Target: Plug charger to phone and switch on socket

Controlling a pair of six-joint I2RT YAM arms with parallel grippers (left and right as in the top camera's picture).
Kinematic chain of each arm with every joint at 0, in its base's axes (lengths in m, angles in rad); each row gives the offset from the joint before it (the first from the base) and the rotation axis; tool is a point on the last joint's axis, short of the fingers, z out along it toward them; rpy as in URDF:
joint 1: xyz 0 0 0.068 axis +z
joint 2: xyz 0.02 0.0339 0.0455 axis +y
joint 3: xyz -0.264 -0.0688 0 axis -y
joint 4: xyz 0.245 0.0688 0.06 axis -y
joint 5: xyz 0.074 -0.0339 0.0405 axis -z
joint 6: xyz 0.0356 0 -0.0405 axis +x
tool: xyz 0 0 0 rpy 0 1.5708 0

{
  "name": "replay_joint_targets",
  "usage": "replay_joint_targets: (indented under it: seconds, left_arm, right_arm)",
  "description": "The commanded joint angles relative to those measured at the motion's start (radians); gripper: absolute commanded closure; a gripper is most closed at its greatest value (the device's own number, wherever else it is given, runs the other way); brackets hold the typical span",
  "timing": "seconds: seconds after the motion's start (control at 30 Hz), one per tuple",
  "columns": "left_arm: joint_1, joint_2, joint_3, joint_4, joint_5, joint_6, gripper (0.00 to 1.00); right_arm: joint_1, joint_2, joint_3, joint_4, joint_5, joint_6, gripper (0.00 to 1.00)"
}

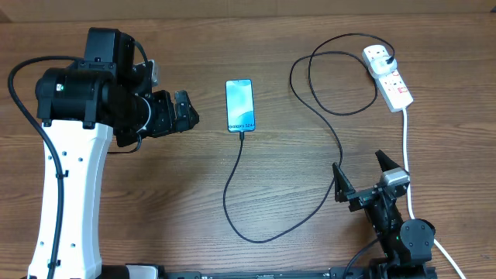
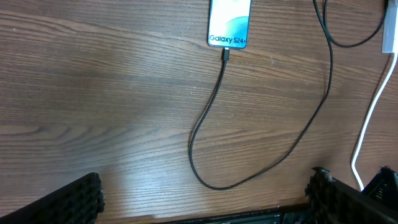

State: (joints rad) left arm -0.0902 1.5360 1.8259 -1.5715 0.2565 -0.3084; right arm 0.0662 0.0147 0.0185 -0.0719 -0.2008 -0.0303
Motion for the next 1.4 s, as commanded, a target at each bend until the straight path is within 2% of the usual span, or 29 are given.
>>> replay_joint_targets:
  seconds: [0.0, 1.37]
  left_arm:
    - [-0.002, -0.001, 0.002, 0.002, -0.005, -0.002, 0.01]
    - [-0.002, -0.001, 0.002, 0.002, -0.005, -0.002, 0.0]
  right_arm:
    - [0.005, -0.012, -0.011, -0.002, 0.043, -0.005, 0.0]
    - [0.005, -0.012, -0.01, -0.005, 0.084, -0.001, 0.0]
